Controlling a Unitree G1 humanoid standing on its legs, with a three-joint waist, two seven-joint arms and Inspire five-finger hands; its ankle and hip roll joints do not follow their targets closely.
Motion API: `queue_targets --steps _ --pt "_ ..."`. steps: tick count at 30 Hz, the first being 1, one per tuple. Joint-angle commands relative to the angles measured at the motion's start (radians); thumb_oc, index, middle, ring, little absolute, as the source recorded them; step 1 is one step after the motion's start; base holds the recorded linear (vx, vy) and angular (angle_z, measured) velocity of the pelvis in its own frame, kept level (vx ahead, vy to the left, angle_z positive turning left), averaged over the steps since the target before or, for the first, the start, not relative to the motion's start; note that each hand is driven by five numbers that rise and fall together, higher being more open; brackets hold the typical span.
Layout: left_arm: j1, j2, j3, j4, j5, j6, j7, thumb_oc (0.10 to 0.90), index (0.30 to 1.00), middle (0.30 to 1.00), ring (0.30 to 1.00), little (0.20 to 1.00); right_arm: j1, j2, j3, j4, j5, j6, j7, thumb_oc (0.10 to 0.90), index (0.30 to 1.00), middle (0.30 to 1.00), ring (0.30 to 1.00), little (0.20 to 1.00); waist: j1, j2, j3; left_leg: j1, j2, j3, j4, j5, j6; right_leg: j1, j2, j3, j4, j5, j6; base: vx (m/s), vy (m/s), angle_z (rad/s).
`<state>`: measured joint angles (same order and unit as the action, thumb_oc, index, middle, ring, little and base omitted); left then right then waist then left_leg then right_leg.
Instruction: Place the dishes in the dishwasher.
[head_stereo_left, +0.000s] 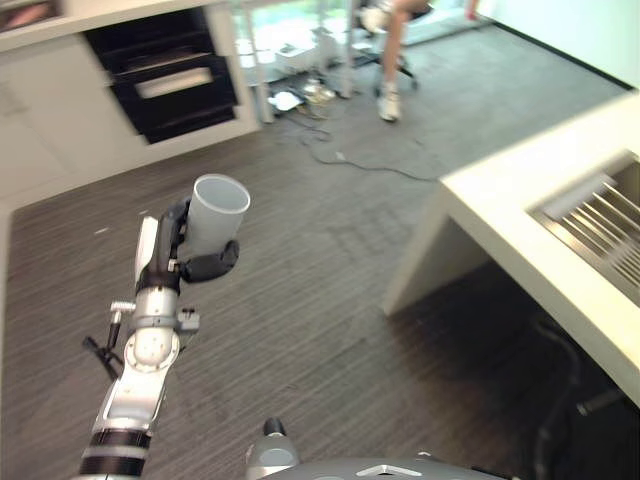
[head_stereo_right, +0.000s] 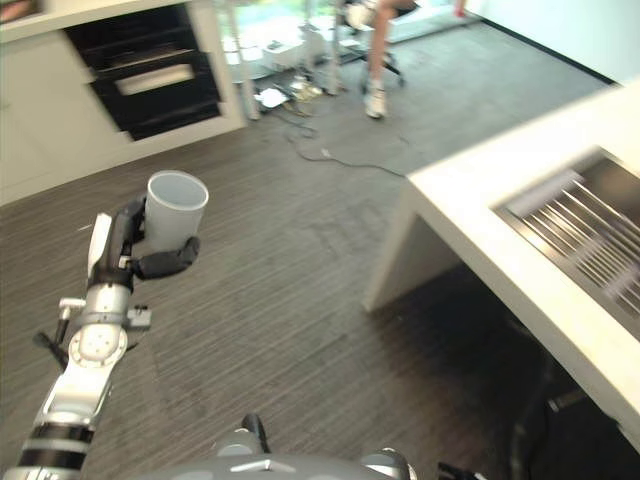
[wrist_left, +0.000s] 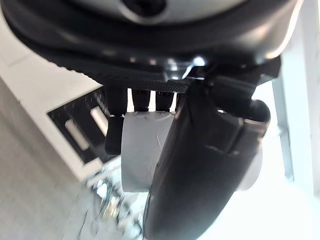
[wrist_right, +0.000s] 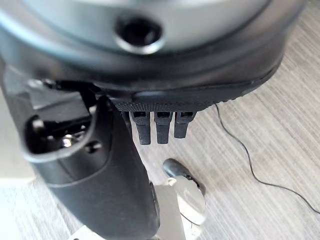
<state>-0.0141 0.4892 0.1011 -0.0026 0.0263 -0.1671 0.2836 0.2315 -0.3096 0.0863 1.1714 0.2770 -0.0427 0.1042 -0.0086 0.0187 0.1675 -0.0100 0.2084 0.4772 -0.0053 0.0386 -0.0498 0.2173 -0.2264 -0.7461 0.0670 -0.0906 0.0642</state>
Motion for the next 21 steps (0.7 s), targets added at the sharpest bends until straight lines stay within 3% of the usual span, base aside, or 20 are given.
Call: queue_targets --steps 1,2,5,6,7,8,9,10,11,12,14,15,16,18,21 --pt "-0.065 0.047 0.083 -0.125 -0.053 -0.124 0.023 0.400 0.300 0.300 0.300 0.300 -0.035 0.010 -0.022 -0.005 0.000 -0.010 -0.022 0.800 0.900 0.900 0.900 0.900 0.003 0.019 -0.049 0.062 0.157 0.124 -0.036 0.121 -0.142 -0.042 0.014 -0.029 -0.021 0.006 0.013 0.05 0.471 1.90" --pt "-0.046 0.037 0.090 -0.145 -0.056 -0.131 0.023 0.400 0.300 0.300 0.300 0.300 -0.037 0.024 -0.001 -0.012 -0.029 -0.006 -0.022 0.800 0.900 0.900 0.900 0.900 0.018 0.005 -0.055 0.042 0.107 0.069 -0.017 0.073 -0.112 -0.036 -0.049 -0.046 0.030 0.018 0.031 0.05 0.475 1.23" --pt "-0.070 0.042 0.047 -0.164 -0.055 -0.130 -0.002 0.400 0.300 0.300 0.300 0.300 -0.069 0.023 0.019 0.004 -0.063 0.015 0.002 0.800 0.900 0.900 0.900 0.900 0.041 -0.040 -0.052 0.020 0.021 0.022 0.032 -0.015 -0.045 -0.036 -0.163 -0.059 0.205 0.036 0.067 0.11 0.455 0.99" --pt "-0.089 0.048 0.001 -0.176 -0.067 -0.127 -0.032 0.400 0.300 0.300 0.300 0.300 -0.154 0.040 0.013 0.033 -0.032 0.016 -0.036 0.800 0.900 0.900 0.900 0.900 0.066 -0.047 -0.058 0.015 -0.024 -0.014 0.049 -0.052 -0.015 -0.030 -0.197 -0.053 0.272 0.052 0.085 0.25 0.362 0.91" --pt "-0.104 0.045 -0.030 -0.172 -0.091 -0.117 -0.034 0.400 0.300 0.300 0.300 0.300 -0.204 0.069 0.014 0.046 -0.009 0.014 -0.051 0.800 0.900 0.900 0.900 0.900 0.065 -0.056 -0.054 0.019 -0.066 -0.052 0.057 -0.078 0.010 -0.041 -0.222 -0.009 0.351 0.082 0.104 0.21 0.261 0.72" --pt "-0.108 0.047 -0.031 -0.171 -0.092 -0.116 -0.034 0.400 0.300 0.300 0.300 0.300 -0.209 0.070 0.013 0.049 -0.007 0.013 -0.052 0.800 0.900 0.900 0.900 0.900 0.064 -0.061 -0.051 0.018 -0.073 -0.053 0.057 -0.081 0.015 -0.044 -0.232 -0.009 0.360 0.082 0.108 0.32 0.257 1.30" --pt "-0.167 0.032 -0.112 -0.131 -0.130 -0.105 -0.034 0.400 0.300 0.300 0.300 0.300 -0.250 0.100 0.051 0.022 0.024 0.005 -0.056 0.800 0.900 0.900 0.900 0.900 0.039 -0.070 -0.042 0.045 -0.122 -0.119 0.042 -0.097 0.043 -0.129 -0.182 0.208 0.455 0.091 0.123 0.20 0.138 1.45" --pt "-0.172 0.033 -0.114 -0.126 -0.131 -0.107 -0.033 0.400 0.300 0.300 0.300 0.300 -0.252 0.101 0.050 0.022 0.025 0.005 -0.057 0.800 0.900 0.900 0.900 0.900 0.044 -0.071 -0.042 0.043 -0.122 -0.115 0.041 -0.095 0.044 -0.137 -0.183 0.214 0.459 0.091 0.122 0.28 0.161 1.72" --pt "-0.204 0.026 -0.178 -0.119 -0.156 -0.113 -0.056 0.400 0.300 0.300 0.300 0.300 -0.260 0.104 0.070 -0.015 0.068 -0.008 -0.061 0.800 0.900 0.900 0.900 0.900 0.029 -0.054 -0.028 0.055 -0.136 -0.191 0.018 -0.067 0.055 -0.224 -0.064 0.404 0.401 0.028 0.092 0.07 0.039 1.54" --pt "-0.205 0.025 -0.179 -0.118 -0.156 -0.113 -0.056 0.400 0.300 0.300 0.300 0.300 -0.259 0.104 0.070 -0.015 0.069 -0.007 -0.061 0.800 0.900 0.900 0.900 0.900 0.032 -0.052 -0.030 0.055 -0.134 -0.189 0.016 -0.066 0.054 -0.226 -0.061 0.406 0.398 0.029 0.091 0.14 0.003 1.76" --pt "-0.243 0.036 -0.221 -0.110 -0.163 -0.115 -0.067 0.400 0.300 0.300 0.300 0.300 -0.247 0.106 0.108 -0.073 0.078 -0.017 -0.061 0.800 0.900 0.900 0.900 0.900 0.014 -0.043 -0.015 0.061 -0.152 -0.285 0.002 -0.069 0.053 -0.264 -0.022 0.527 0.266 0.012 0.073 0.18 -0.117 1.87" --pt "-0.281 0.047 -0.257 -0.101 -0.149 -0.109 -0.066 0.400 0.300 0.300 0.300 0.300 -0.231 0.102 0.118 -0.081 0.070 -0.012 -0.060 0.800 0.900 0.900 0.900 0.900 0.000 -0.062 -0.002 0.069 -0.170 -0.345 0.008 -0.076 0.045 -0.247 -0.006 0.576 0.146 0.043 0.087 0.19 -0.192 1.98" --pt "-0.302 0.038 -0.268 -0.098 -0.159 -0.110 -0.072 0.400 0.300 0.300 0.300 0.300 -0.234 0.106 0.119 -0.066 0.072 -0.006 -0.054 0.800 0.900 0.900 0.900 0.900 0.000 -0.072 0.003 0.072 -0.168 -0.351 0.002 -0.073 0.043 -0.264 -0.018 0.561 0.161 0.104 0.100 0.12 -0.209 1.92" --pt "-0.311 0.024 -0.261 -0.084 -0.178 -0.116 -0.084 0.400 0.300 0.300 0.300 0.300 -0.230 0.117 0.102 -0.033 0.071 0.003 -0.060 0.800 0.900 0.900 0.900 0.900 0.014 -0.090 -0.020 0.056 -0.171 -0.359 -0.003 -0.073 0.033 -0.186 -0.036 0.460 0.046 0.086 0.104 0.07 -0.186 2.23" --pt "-0.264 0.017 -0.229 -0.086 -0.210 -0.119 -0.110 0.400 0.300 0.300 0.300 0.300 -0.220 0.115 0.101 0.013 0.024 0.020 -0.055 0.800 0.900 0.900 0.900 0.900 0.020 -0.088 -0.066 0.069 -0.150 -0.340 -0.020 -0.068 0.011 -0.123 -0.015 0.423 -0.058 0.104 0.113 0.17 -0.165 0.75"
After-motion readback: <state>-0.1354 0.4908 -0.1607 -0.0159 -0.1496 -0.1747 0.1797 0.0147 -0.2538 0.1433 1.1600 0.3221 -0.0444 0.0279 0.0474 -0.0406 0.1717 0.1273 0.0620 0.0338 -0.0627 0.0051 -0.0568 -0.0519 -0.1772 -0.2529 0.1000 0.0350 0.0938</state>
